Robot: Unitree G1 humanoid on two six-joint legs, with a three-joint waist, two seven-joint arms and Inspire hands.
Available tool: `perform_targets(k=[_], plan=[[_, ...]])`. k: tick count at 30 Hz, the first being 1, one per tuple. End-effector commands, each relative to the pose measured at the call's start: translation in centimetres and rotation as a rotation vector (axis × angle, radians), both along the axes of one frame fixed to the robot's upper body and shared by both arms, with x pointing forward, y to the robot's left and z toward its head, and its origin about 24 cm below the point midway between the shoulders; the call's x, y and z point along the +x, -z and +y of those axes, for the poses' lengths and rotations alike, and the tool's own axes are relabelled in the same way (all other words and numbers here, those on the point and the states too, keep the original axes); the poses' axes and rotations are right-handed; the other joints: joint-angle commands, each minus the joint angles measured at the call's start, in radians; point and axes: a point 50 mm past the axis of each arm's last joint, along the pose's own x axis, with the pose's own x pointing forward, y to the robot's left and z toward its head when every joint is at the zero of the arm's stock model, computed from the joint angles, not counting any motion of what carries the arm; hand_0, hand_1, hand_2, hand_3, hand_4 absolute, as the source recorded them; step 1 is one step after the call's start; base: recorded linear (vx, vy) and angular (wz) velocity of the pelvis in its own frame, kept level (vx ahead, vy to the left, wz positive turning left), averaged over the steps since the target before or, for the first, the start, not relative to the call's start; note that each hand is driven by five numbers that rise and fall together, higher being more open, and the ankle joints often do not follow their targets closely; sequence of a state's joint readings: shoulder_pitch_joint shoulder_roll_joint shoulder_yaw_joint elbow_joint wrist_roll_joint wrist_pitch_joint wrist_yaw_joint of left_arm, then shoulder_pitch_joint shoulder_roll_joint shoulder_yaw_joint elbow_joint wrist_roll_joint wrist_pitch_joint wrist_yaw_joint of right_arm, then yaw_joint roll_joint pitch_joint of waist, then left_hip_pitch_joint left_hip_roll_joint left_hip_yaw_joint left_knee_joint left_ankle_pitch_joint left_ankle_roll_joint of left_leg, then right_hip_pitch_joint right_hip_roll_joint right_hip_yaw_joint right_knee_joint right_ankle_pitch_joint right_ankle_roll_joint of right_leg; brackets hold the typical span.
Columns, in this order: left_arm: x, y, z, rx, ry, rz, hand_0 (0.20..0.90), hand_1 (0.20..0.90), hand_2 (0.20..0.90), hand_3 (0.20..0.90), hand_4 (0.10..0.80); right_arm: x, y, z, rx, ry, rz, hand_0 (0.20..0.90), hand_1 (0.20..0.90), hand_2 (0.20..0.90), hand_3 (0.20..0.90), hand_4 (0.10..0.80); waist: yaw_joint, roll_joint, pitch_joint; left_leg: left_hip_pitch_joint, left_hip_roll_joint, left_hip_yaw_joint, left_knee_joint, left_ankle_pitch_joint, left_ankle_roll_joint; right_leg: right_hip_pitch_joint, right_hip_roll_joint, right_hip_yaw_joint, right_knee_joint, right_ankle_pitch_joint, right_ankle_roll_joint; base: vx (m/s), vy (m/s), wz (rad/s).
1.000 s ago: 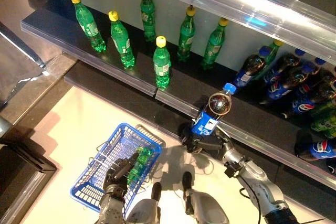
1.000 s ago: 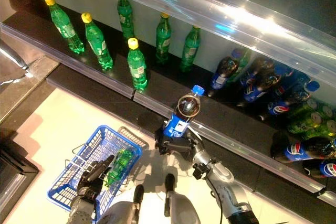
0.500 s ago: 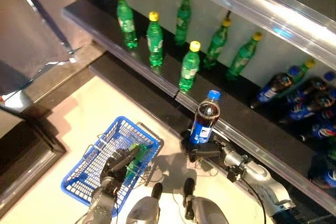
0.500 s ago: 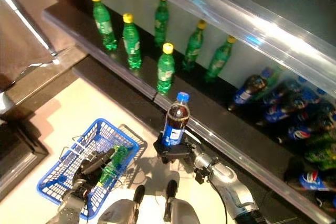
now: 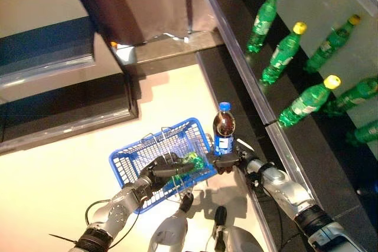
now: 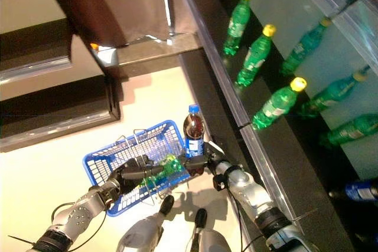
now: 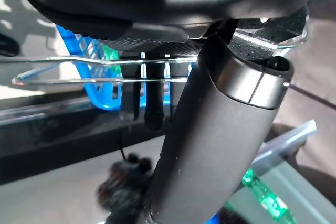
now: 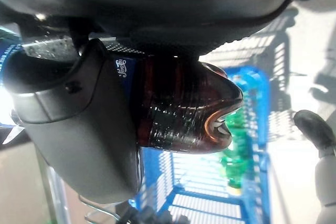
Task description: Pick up the drink and place into the basket.
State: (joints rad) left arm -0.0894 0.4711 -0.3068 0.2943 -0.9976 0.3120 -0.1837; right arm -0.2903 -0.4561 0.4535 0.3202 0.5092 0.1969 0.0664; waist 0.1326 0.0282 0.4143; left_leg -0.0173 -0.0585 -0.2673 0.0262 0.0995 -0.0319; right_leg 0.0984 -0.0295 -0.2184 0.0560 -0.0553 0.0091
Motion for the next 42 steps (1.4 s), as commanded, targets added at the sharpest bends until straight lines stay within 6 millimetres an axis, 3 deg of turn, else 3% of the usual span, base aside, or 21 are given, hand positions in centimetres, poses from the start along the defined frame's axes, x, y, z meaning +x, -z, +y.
perform_targets(k=[1,7,14,21,26,31,35,42], plan=[[2.6,-10.6,-5.4,-0.333,0.301,-0.526,0.300,0.300,0.300,0.200,0.100,0.9,-3.0,3.1,0.109,-0.046,-0.180,0.300,0.300,0.300,0.200,0.100,0.024,-0.015,-0.168,-0.042,-0.068,0.091,0.137,-0.082,0.030,-0.073,0.000,0.013,0.069,0.027,0.020,0.122,0.066,0.48],[1.1,-10.5,-7.4,-0.424,0.386,-0.499,0.300,0.300,0.300,0.200,0.100,0.5,0.3,3.5,0.020,0.011,-0.064,0.300,0.300,0.300,0.200,0.100,0.048,0.002,-0.198,0.004,-0.074,0.077,0.062,-0.046,0.035,-0.050,0.008,0.011,0.059,0.030,0.028,0.109,0.082,0.14],[-0.3,-11.7,-10.6,-0.519,0.469,-0.495,0.300,0.300,0.300,0.200,0.100,-0.4,4.4,3.6,-0.047,0.030,0.100,0.300,0.300,0.300,0.200,0.100,0.090,0.005,-0.205,0.013,-0.082,0.068,0.084,-0.053,0.031,-0.026,-0.003,-0.012,0.043,0.046,0.034,0.085,0.040,0.09],[-2.0,-12.6,-13.6,-0.618,0.574,-0.492,0.300,0.300,0.300,0.200,0.100,-1.3,6.8,5.2,-0.124,-0.020,0.197,0.300,0.300,0.300,0.200,0.100,0.130,0.013,-0.189,0.001,-0.090,0.054,0.104,-0.057,0.031,-0.025,-0.007,-0.032,0.033,0.065,0.039,0.028,0.017,0.12],[-3.2,-12.9,-15.8,-0.677,0.667,-0.437,0.300,0.300,0.300,0.200,0.100,-0.4,6.5,6.8,-0.160,0.002,0.180,0.300,0.300,0.300,0.200,0.100,0.159,0.012,-0.163,-0.023,-0.099,0.051,0.109,-0.054,0.035,-0.038,-0.006,-0.051,0.029,0.077,0.046,-0.020,0.002,0.13],[-4.0,-13.3,-16.6,-0.669,0.788,-0.442,0.300,0.300,0.300,0.200,0.100,1.6,4.8,7.6,-0.229,-0.019,0.131,0.300,0.300,0.300,0.200,0.100,0.181,0.012,-0.126,-0.046,-0.106,0.042,0.098,-0.046,0.041,-0.058,-0.005,-0.068,0.027,0.086,0.050,-0.087,0.012,0.06],[-4.4,-13.5,-16.9,-0.690,0.866,-0.408,0.300,0.300,0.300,0.200,0.100,2.9,3.7,7.4,-0.263,-0.009,0.108,0.300,0.300,0.300,0.200,0.100,0.194,0.006,-0.109,-0.051,-0.108,0.033,0.083,-0.036,0.045,-0.062,-0.004,-0.082,0.028,0.088,0.052,-0.020,0.012,0.17],[-5.2,-14.0,-17.2,-0.776,0.935,-0.364,0.300,0.300,0.300,0.200,0.100,3.8,3.4,6.3,-0.317,0.041,0.120,0.300,0.300,0.300,0.200,0.100,0.215,-0.008,-0.101,-0.048,-0.108,0.021,0.065,-0.033,0.052,-0.058,-0.004,-0.098,0.024,0.088,0.050,0.016,0.009,0.09]])
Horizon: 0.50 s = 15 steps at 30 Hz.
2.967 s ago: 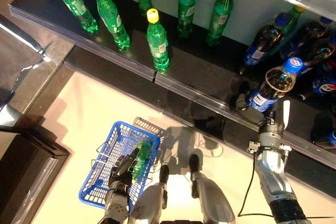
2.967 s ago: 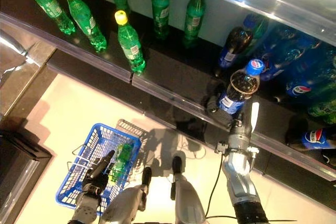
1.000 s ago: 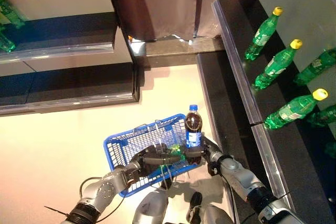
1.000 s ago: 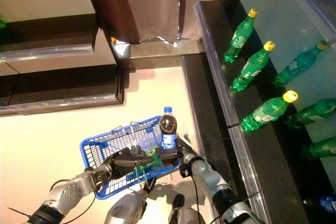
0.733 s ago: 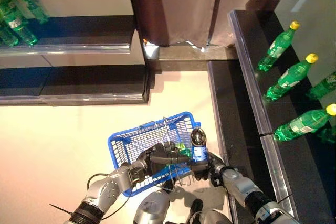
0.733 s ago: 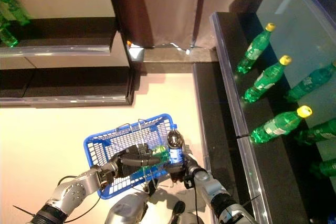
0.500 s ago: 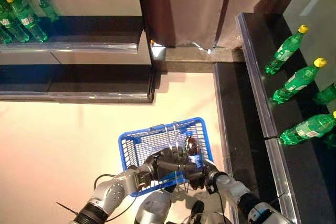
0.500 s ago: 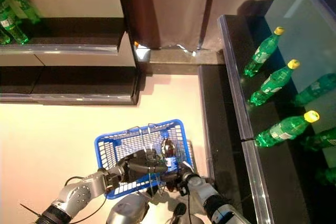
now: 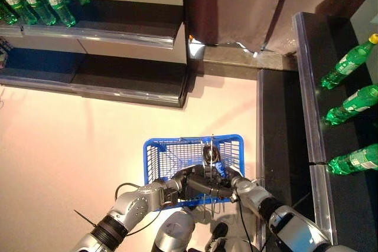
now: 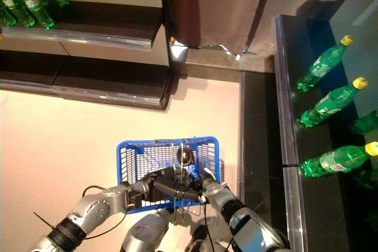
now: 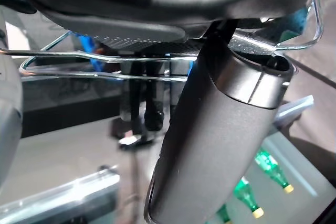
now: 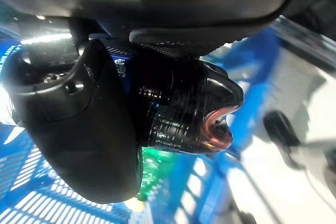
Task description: Pick up the drink and place into the basket.
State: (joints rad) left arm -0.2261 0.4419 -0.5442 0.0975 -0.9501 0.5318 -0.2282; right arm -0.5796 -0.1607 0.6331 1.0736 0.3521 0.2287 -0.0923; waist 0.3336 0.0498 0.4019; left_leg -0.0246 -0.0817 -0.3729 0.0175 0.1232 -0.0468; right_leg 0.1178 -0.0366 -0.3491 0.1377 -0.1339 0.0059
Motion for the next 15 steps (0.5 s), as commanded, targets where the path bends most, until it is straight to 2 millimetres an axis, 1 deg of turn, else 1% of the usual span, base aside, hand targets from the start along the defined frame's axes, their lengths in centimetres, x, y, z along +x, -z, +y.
perform_targets(k=[1,2,3,4,9,13,15], plan=[[-4.8,-11.4,-8.7,-0.810,0.492,-0.147,0.300,0.300,0.300,0.200,0.100,3.2,-3.8,3.3,0.075,-0.052,-0.191,0.300,0.300,0.300,0.200,0.100,0.017,-0.032,-0.087,-0.041,-0.085,0.124,0.071,-0.058,0.068,-0.077,0.003,0.029,-0.059,0.167,0.053,0.010,-0.009,0.04],[-4.9,-11.6,-8.8,-0.813,0.501,-0.144,0.300,0.300,0.300,0.200,0.100,3.5,-4.2,3.3,0.082,-0.045,-0.206,0.347,0.347,0.347,0.255,0.155,0.021,-0.036,-0.084,-0.042,-0.085,0.120,0.069,-0.060,0.069,-0.077,0.003,0.026,-0.062,0.168,0.052,0.004,-0.009,0.04],[-5.0,-11.6,-8.8,-0.814,0.508,-0.144,0.300,0.300,0.300,0.200,0.100,3.6,-4.4,3.4,0.091,-0.034,-0.221,0.851,0.851,0.851,0.842,0.742,0.023,-0.037,-0.083,-0.042,-0.085,0.118,0.067,-0.061,0.069,-0.077,0.003,0.024,-0.063,0.169,0.053,0.002,-0.009,0.05],[-5.0,-11.7,-8.8,-0.813,0.518,-0.143,0.300,0.300,0.300,0.200,0.100,3.8,-4.6,3.4,0.107,-0.015,-0.231,0.900,0.900,0.900,0.900,0.800,0.026,-0.038,-0.081,-0.041,-0.085,0.115,0.064,-0.061,0.070,-0.077,0.002,0.021,-0.066,0.171,0.053,0.005,0.000,0.06],[-5.0,-12.0,-8.6,-0.827,0.528,-0.135,0.300,0.300,0.300,0.200,0.100,4.9,-6.0,3.4,0.138,0.029,-0.280,0.900,0.900,0.900,0.900,0.800,0.032,-0.043,-0.081,-0.036,-0.087,0.108,0.050,-0.066,0.077,-0.077,-0.005,0.016,-0.076,0.177,0.055,0.003,0.023,0.16],[-4.3,-12.0,-8.3,-0.820,0.475,-0.156,0.300,0.300,0.300,0.200,0.100,4.9,-6.0,3.2,0.115,0.017,-0.276,0.900,0.900,0.900,0.900,0.800,0.030,-0.050,-0.085,-0.029,-0.084,0.112,0.045,-0.070,0.079,-0.076,-0.010,0.023,-0.083,0.179,0.056,0.014,0.025,0.02],[-3.7,-11.9,-7.8,-0.811,0.422,-0.191,0.300,0.300,0.300,0.200,0.100,4.6,-5.6,3.0,0.082,-0.010,-0.250,0.900,0.900,0.900,0.900,0.800,0.029,-0.056,-0.092,-0.021,-0.082,0.117,0.042,-0.075,0.082,-0.070,-0.011,0.028,-0.089,0.180,0.056,0.043,0.022,0.00]])
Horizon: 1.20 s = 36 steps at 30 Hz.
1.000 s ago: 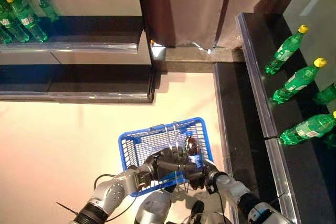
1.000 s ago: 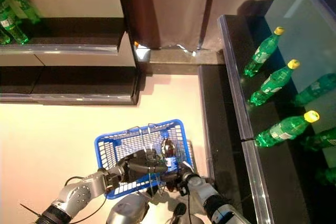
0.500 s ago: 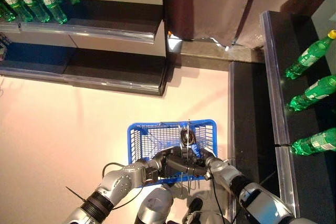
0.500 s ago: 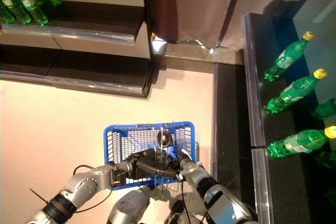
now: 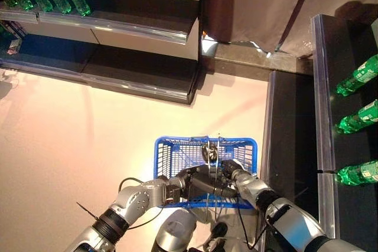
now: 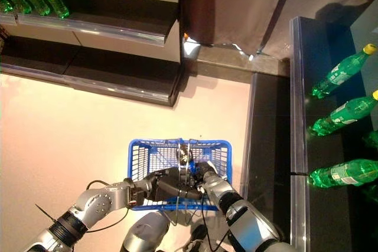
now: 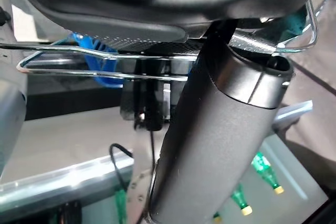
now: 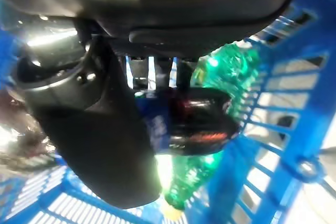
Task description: Pick up the drink and place into the basket.
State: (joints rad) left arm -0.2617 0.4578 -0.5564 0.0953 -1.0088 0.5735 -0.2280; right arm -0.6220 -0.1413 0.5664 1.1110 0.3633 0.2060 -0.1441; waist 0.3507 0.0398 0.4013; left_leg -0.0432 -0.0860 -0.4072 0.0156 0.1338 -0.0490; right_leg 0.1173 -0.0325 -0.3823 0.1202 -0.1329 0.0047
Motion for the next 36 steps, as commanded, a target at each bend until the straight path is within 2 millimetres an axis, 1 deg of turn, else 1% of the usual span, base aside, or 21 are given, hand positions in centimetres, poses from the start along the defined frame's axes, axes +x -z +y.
perform_targets(k=[1,4,9,10,12,13,14,17,19,21,22,23,24,25,27,28,30,31,33,34,36], plan=[[-3.6,-11.3,-7.4,-0.800,0.352,-0.228,0.300,0.300,0.300,0.200,0.100,3.2,-4.2,2.8,0.019,-0.112,-0.185,0.900,0.900,0.900,0.900,0.800,0.012,-0.050,-0.095,0.001,-0.077,0.153,0.043,-0.088,0.085,-0.066,-0.016,0.064,-0.075,0.179,0.058,0.039,0.004,-0.01],[-3.0,-11.3,-6.7,-0.786,0.292,-0.261,0.300,0.300,0.300,0.200,0.100,2.7,-3.6,2.3,-0.021,-0.117,-0.176,0.900,0.900,0.900,0.900,0.800,0.012,-0.061,-0.103,0.011,-0.072,0.158,0.039,-0.092,0.087,-0.058,-0.012,0.074,-0.085,0.181,0.056,0.037,-0.021,-0.01],[-1.7,-11.4,-5.5,-0.736,0.204,-0.330,0.300,0.300,0.300,0.200,0.100,2.6,-3.4,1.8,-0.059,-0.127,-0.168,0.900,0.900,0.900,0.900,0.800,0.018,-0.075,-0.109,0.022,-0.066,0.164,0.045,-0.104,0.089,-0.045,-0.010,0.083,-0.097,0.185,0.055,0.023,-0.047,-0.03],[-0.9,-11.2,-4.6,-0.676,0.144,-0.381,0.300,0.300,0.300,0.200,0.100,2.6,-3.3,1.7,-0.079,-0.139,-0.177,0.900,0.900,0.900,0.900,0.800,0.021,-0.083,-0.113,0.027,-0.064,0.165,0.045,-0.106,0.089,-0.041,-0.008,0.087,-0.101,0.187,0.055,0.020,-0.053,-0.03],[-0.2,-11.1,-3.7,-0.618,0.076,-0.409,0.300,0.300,0.300,0.200,0.100,2.6,-3.5,1.5,-0.084,-0.144,-0.198,0.900,0.900,0.900,0.900,0.800,0.021,-0.088,-0.119,0.034,-0.061,0.167,0.042,-0.107,0.091,-0.035,-0.006,0.092,-0.106,0.188,0.055,0.013,-0.055,-0.03],[0.3,-10.8,-2.9,-0.592,0.023,-0.410,0.300,0.300,0.300,0.200,0.100,2.6,-3.7,1.4,-0.073,-0.146,-0.225,0.900,0.900,0.900,0.900,0.800,0.020,-0.093,-0.125,0.041,-0.060,0.167,0.034,-0.106,0.092,-0.031,-0.004,0.094,-0.109,0.189,0.056,0.005,-0.037,-0.02],[0.4,-10.8,-2.6,-0.586,0.009,-0.411,0.300,0.300,0.300,0.200,0.100,2.6,-3.7,1.4,-0.069,-0.149,-0.229,0.900,0.900,0.900,0.900,0.800,0.019,-0.094,-0.127,0.044,-0.060,0.167,0.031,-0.105,0.092,-0.030,-0.004,0.095,-0.111,0.190,0.057,0.002,-0.041,-0.04],[1.5,-9.5,0.6,-0.497,-0.162,-0.414,0.300,0.300,0.300,0.200,0.100,2.2,-4.6,1.6,-0.010,-0.165,-0.324,0.900,0.900,0.900,0.900,0.800,0.003,-0.111,-0.145,0.064,-0.058,0.171,0.001,-0.101,0.095,-0.027,0.002,0.110,-0.118,0.192,0.063,-0.031,-0.047,-0.17],[2.1,-8.2,3.1,-0.433,-0.297,-0.412,0.300,0.300,0.300,0.200,0.100,1.1,-4.9,1.7,0.048,-0.161,-0.374,0.900,0.900,0.900,0.900,0.800,-0.018,-0.119,-0.158,0.072,-0.055,0.179,-0.012,-0.101,0.098,-0.032,0.005,0.127,-0.118,0.194,0.068,-0.078,-0.044,-0.27],[2.2,-6.2,6.2,-0.338,-0.454,-0.433,0.300,0.300,0.300,0.200,0.100,-0.9,-4.7,1.2,0.129,-0.138,-0.410,0.900,0.900,0.900,0.900,0.800,-0.053,-0.123,-0.172,0.084,-0.050,0.198,-0.022,-0.107,0.102,-0.039,0.007,0.153,-0.116,0.192,0.073,-0.103,-0.027,-0.29],[2.1,-5.3,7.3,-0.308,-0.509,-0.427,0.300,0.300,0.300,0.200,0.100,-1.8,-4.6,0.8,0.171,-0.125,-0.415,0.900,0.900,0.900,0.900,0.800,-0.070,-0.122,-0.177,0.088,-0.047,0.208,-0.026,-0.108,0.103,-0.042,0.009,0.163,-0.115,0.190,0.075,-0.119,-0.001,-0.41],[1.9,-4.1,8.5,-0.282,-0.574,-0.417,0.300,0.300,0.300,0.200,0.100,-2.9,-4.2,0.3,0.199,-0.114,-0.417,0.900,0.900,0.900,0.900,0.800,-0.092,-0.120,-0.181,0.093,-0.045,0.221,-0.029,-0.112,0.105,-0.045,0.011,0.180,-0.113,0.189,0.077,-0.105,0.021,-0.39],[1.7,-3.2,9.3,-0.270,-0.618,-0.409,0.300,0.300,0.300,0.200,0.100,-3.8,-3.8,-0.1,0.215,-0.112,-0.417,0.900,0.900,0.900,0.900,0.800,-0.109,-0.118,-0.185,0.097,-0.042,0.231,-0.032,-0.113,0.106,-0.047,0.012,0.190,-0.112,0.187,0.078,-0.111,0.049,-0.45],[1.3,-1.9,10.5,-0.243,-0.693,-0.392,0.300,0.300,0.300,0.200,0.100,-4.9,-3.3,-0.8,0.245,-0.102,-0.411,0.900,0.900,0.900,0.900,0.800,-0.136,-0.112,-0.193,0.103,-0.037,0.251,-0.036,-0.117,0.107,-0.049,0.013,0.207,-0.112,0.185,0.079,-0.103,0.058,-0.44],[0.6,0.0,11.9,-0.233,-0.808,-0.353,0.300,0.300,0.300,0.200,0.100,-6.4,-2.6,-1.9,0.293,-0.101,-0.386,0.900,0.900,0.900,0.900,0.800,-0.178,-0.101,-0.205,0.114,-0.030,0.280,-0.043,-0.123,0.107,-0.050,0.017,0.239,-0.116,0.181,0.081,-0.110,0.072,-0.63],[0.0,1.4,13.0,-0.208,-0.896,-0.324,0.300,0.300,0.300,0.200,0.100,-7.2,-2.1,-2.5,0.346,-0.101,-0.356,0.900,0.900,0.900,0.900,0.800,-0.210,-0.093,-0.214,0.123,-0.026,0.303,-0.047,-0.128,0.107,-0.050,0.019,0.263,-0.121,0.180,0.081,-0.091,0.069,-0.67],[-0.7,2.7,14.2,-0.183,-0.967,-0.303,0.300,0.300,0.300,0.200,0.100,-8.2,-1.2,-3.3,0.398,-0.084,-0.307,0.900,0.900,0.900,0.900,0.800,-0.242,-0.088,-0.224,0.131,-0.021,0.328,-0.049,-0.135,0.104,-0.050,0.022,0.283,-0.124,0.178,0.078,-0.074,0.041,-0.63],[-1.0,3.4,14.7,-0.181,-1.009,-0.276,0.300,0.300,0.300,0.200,0.100,-8.7,-0.5,-4.0,0.446,-0.020,-0.269,0.900,0.900,0.900,0.900,0.800,-0.261,-0.084,-0.230,0.135,-0.019,0.342,-0.048,-0.140,0.103,-0.050,0.024,0.296,-0.125,0.176,0.076,-0.065,0.023,-0.67],[-1.6,4.6,15.2,-0.170,-1.069,-0.244,0.300,0.300,0.300,0.200,0.100,-9.4,0.8,-5.1,0.486,0.070,-0.217,0.900,0.900,0.900,0.900,0.800,-0.286,-0.077,-0.241,0.145,-0.017,0.362,-0.049,-0.147,0.102,-0.045,0.027,0.312,-0.127,0.174,0.071,-0.048,0.018,-0.54],[-2.0,5.4,15.4,-0.176,-1.102,-0.209,0.300,0.300,0.300,0.200,0.100,-9.9,1.6,-6.2,0.497,0.128,-0.194,0.900,0.900,0.900,0.900,0.800,-0.300,-0.071,-0.250,0.151,-0.016,0.372,-0.051,-0.152,0.101,-0.041,0.029,0.323,-0.131,0.172,0.067,-0.036,0.025,-0.40],[-2.7,6.5,15.5,-0.160,-1.132,-0.156,0.300,0.300,0.300,0.200,0.100,-10.8,2.8,-7.3,0.495,0.190,-0.148,0.900,0.900,0.900,0.900,0.800,-0.320,-0.063,-0.264,0.158,-0.019,0.381,-0.047,-0.162,0.100,-0.038,0.033,0.345,-0.135,0.170,0.062,-0.026,0.018,-0.44]])
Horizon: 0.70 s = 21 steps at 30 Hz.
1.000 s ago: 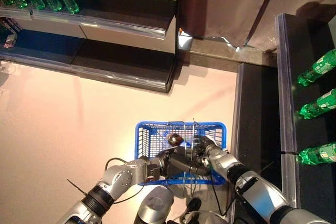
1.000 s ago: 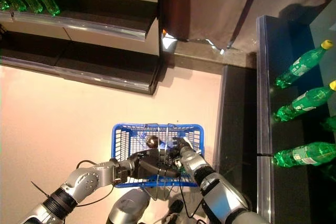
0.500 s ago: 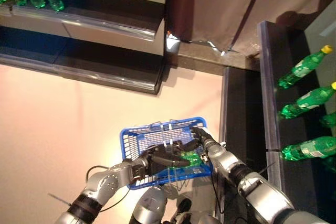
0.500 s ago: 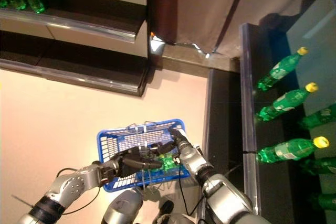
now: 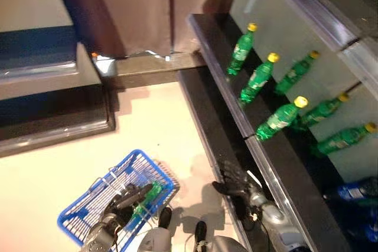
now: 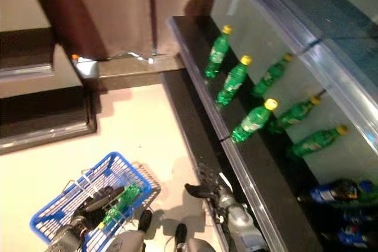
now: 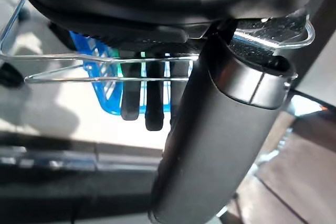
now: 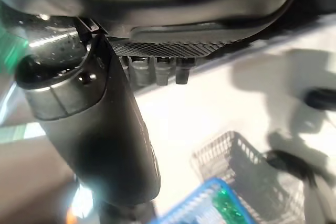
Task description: Pick up the drink and place into the basket.
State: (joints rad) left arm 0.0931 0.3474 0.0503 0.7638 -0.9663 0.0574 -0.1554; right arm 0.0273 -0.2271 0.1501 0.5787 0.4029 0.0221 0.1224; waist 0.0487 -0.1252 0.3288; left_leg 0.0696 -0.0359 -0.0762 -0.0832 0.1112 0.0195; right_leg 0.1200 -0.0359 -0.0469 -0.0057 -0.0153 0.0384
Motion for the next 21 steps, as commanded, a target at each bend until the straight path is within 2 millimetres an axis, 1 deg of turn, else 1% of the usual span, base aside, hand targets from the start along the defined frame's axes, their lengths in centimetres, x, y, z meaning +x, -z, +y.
perform_targets(k=[1,2,4,5,6,7,8,10,11,12,13,14,15,16,17,18,19,21], plan=[[5.9,-4.4,-2.8,-0.071,0.021,-0.470,0.300,0.300,0.300,0.200,0.100,-0.6,0.0,-1.4,0.018,-0.029,-0.042,0.900,0.900,0.900,0.900,0.800,-0.026,0.105,-0.199,0.048,-0.070,0.053,0.055,-0.144,0.030,-0.039,0.038,0.020,-0.012,0.053,0.025,-0.012,-0.003,-0.39],[5.5,-3.8,-2.8,-0.087,0.003,-0.442,0.300,0.300,0.300,0.200,0.100,-1.2,0.8,-1.8,0.026,0.006,-0.001,0.900,0.900,0.900,0.900,0.800,-0.030,0.107,-0.207,0.051,-0.071,0.063,0.060,-0.150,0.028,-0.036,0.035,0.016,-0.014,0.054,0.025,0.000,-0.012,-0.23],[4.7,-2.8,-2.6,-0.101,-0.027,-0.404,0.300,0.300,0.300,0.200,0.100,-2.1,1.8,-2.2,0.001,0.013,0.049,0.900,0.900,0.900,0.900,0.800,-0.036,0.110,-0.221,0.059,-0.070,0.081,0.064,-0.161,0.025,-0.031,0.029,0.011,-0.020,0.052,0.024,0.013,-0.036,-0.36],[4.4,-2.5,-2.6,-0.103,-0.040,-0.388,0.300,0.300,0.300,0.200,0.100,-2.4,2.2,-2.3,-0.014,0.011,0.068,0.900,0.900,0.900,0.900,0.800,-0.036,0.111,-0.227,0.062,-0.069,0.094,0.066,-0.165,0.023,-0.028,0.023,-0.002,-0.022,0.052,0.025,0.004,-0.080,-0.56],[4.1,-2.1,-2.6,-0.108,-0.061,-0.369,0.300,0.300,0.300,0.200,0.100,-2.8,2.7,-2.3,-0.032,0.010,0.100,0.900,0.900,0.900,0.900,0.800,-0.030,0.111,-0.236,0.065,-0.065,0.118,0.072,-0.172,0.021,-0.026,0.008,-0.039,-0.018,0.050,0.028,-0.013,-0.134,-0.85],[3.6,-1.7,-2.5,-0.127,-0.108,-0.359,0.300,0.300,0.300,0.200,0.100,-3.3,3.2,-2.2,-0.062,-0.014,0.132,0.900,0.900,0.900,0.900,0.800,-0.021,0.114,-0.243,0.070,-0.056,0.155,0.083,-0.183,0.018,-0.024,-0.012,-0.081,-0.002,0.040,0.030,-0.018,-0.149,-1.08],[3.4,-1.5,-2.5,-0.132,-0.114,-0.355,0.300,0.300,0.300,0.200,0.100,-3.5,3.4,-2.3,-0.075,-0.018,0.145,0.900,0.900,0.900,0.900,0.800,-0.019,0.116,-0.245,0.071,-0.053,0.167,0.087,-0.187,0.018,-0.024,-0.016,-0.089,0.003,0.036,0.029,-0.009,-0.150,-1.46],[3.1,-1.1,-2.5,-0.149,-0.126,-0.343,0.300,0.300,0.300,0.200,0.100,-4.1,4.0,-2.8,-0.105,0.004,0.183,0.900,0.900,0.900,0.900,0.800,-0.026,0.119,-0.245,0.067,-0.050,0.176,0.114,-0.200,0.022,-0.027,-0.012,-0.082,0.017,0.025,0.019,0.009,-0.132,-1.16],[2.9,-0.8,-2.7,-0.157,-0.129,-0.337,0.300,0.300,0.300,0.200,0.100,-4.4,4.2,-3.0,-0.114,0.015,0.201,0.900,0.900,0.900,0.900,0.800,-0.033,0.121,-0.245,0.066,-0.050,0.176,0.128,-0.206,0.023,-0.027,-0.005,-0.067,0.018,0.025,0.014,0.016,-0.168,-0.49],[3.0,-0.6,-2.9,-0.165,-0.126,-0.336,0.300,0.300,0.300,0.200,0.100,-4.9,4.5,-3.5,-0.138,0.035,0.239,0.900,0.900,0.900,0.900,0.800,-0.046,0.121,-0.245,0.059,-0.048,0.180,0.161,-0.218,0.024,-0.028,0.008,-0.042,0.020,0.020,0.002,0.022,-0.168,-0.27],[3.0,-0.5,-3.2,-0.171,-0.128,-0.337,0.300,0.300,0.300,0.200,0.100,-5.5,4.9,-3.9,-0.157,0.042,0.265,0.900,0.900,0.900,0.900,0.800,-0.053,0.115,-0.243,0.040,-0.042,0.194,0.224,-0.232,0.014,-0.026,0.008,-0.039,0.023,0.019,-0.009,0.014,-0.164,-0.26],[3.1,-0.5,-3.4,-0.165,-0.131,-0.343,0.300,0.300,0.300,0.200,0.100,-5.9,5.1,-4.1,-0.172,0.052,0.291,0.900,0.900,0.900,0.900,0.800,-0.054,0.110,-0.239,0.016,-0.040,0.192,0.276,-0.236,0.006,-0.028,0.005,-0.039,0.028,0.022,-0.015,0.009,-0.099,-0.40],[3.1,-0.5,-3.4,-0.164,-0.135,-0.350,0.300,0.300,0.300,0.200,0.100,-6.1,5.2,-4.2,-0.180,0.057,0.302,0.900,0.900,0.900,0.900,0.800,-0.054,0.109,-0.238,0.002,-0.039,0.188,0.299,-0.236,0.002,-0.030,0.004,-0.040,0.031,0.023,-0.017,-0.004,-0.074,-0.54],[3.2,-0.6,-3.4,-0.161,-0.167,-0.372,0.300,0.300,0.300,0.200,0.100,-6.4,5.4,-4.4,-0.194,0.060,0.321,0.900,0.900,0.900,0.900,0.800,-0.048,0.101,-0.229,-0.036,-0.040,0.144,0.366,-0.211,-0.005,-0.036,0.000,-0.033,0.040,0.030,-0.022,-0.010,-0.042,-0.52],[3.2,-0.6,-3.4,-0.160,-0.173,-0.376,0.300,0.300,0.300,0.200,0.100,-6.5,5.4,-4.5,-0.196,0.058,0.323,0.900,0.900,0.900,0.900,0.800,-0.046,0.100,-0.228,-0.043,-0.042,0.132,0.376,-0.207,-0.005,-0.038,0.000,-0.030,0.041,0.031,-0.023,-0.016,-0.021,-0.49],[3.2,-0.7,-3.3,-0.156,-0.186,-0.390,0.300,0.300,0.300,0.200,0.100,-6.7,5.5,-4.6,-0.201,0.063,0.332,0.900,0.900,0.900,0.900,0.800,-0.039,0.099,-0.221,-0.050,-0.048,0.102,0.390,-0.205,-0.003,-0.038,0.002,-0.019,0.045,0.032,-0.023,-0.026,0.034,-0.65],[3.0,-0.8,-3.0,-0.153,-0.199,-0.406,0.300,0.300,0.300,0.200,0.100,-6.9,5.6,-4.8,-0.209,0.065,0.341,0.900,0.900,0.900,0.900,0.800,-0.031,0.096,-0.220,-0.057,-0.063,0.059,0.382,-0.206,0.007,-0.049,0.002,0.001,0.047,0.035,-0.023,-0.038,0.070,-0.80],[2.2,-0.5,-2.9,-0.148,-0.206,-0.404,0.300,0.300,0.300,0.200,0.100,-7.2,5.7,-5.3,-0.247,0.053,0.353,0.900,0.900,0.900,0.900,0.800,-0.020,0.097,-0.222,-0.046,-0.081,-0.002,0.347,-0.224,0.026,-0.060,0.008,0.052,0.044,0.039,-0.020,-0.032,0.146,-0.99]])
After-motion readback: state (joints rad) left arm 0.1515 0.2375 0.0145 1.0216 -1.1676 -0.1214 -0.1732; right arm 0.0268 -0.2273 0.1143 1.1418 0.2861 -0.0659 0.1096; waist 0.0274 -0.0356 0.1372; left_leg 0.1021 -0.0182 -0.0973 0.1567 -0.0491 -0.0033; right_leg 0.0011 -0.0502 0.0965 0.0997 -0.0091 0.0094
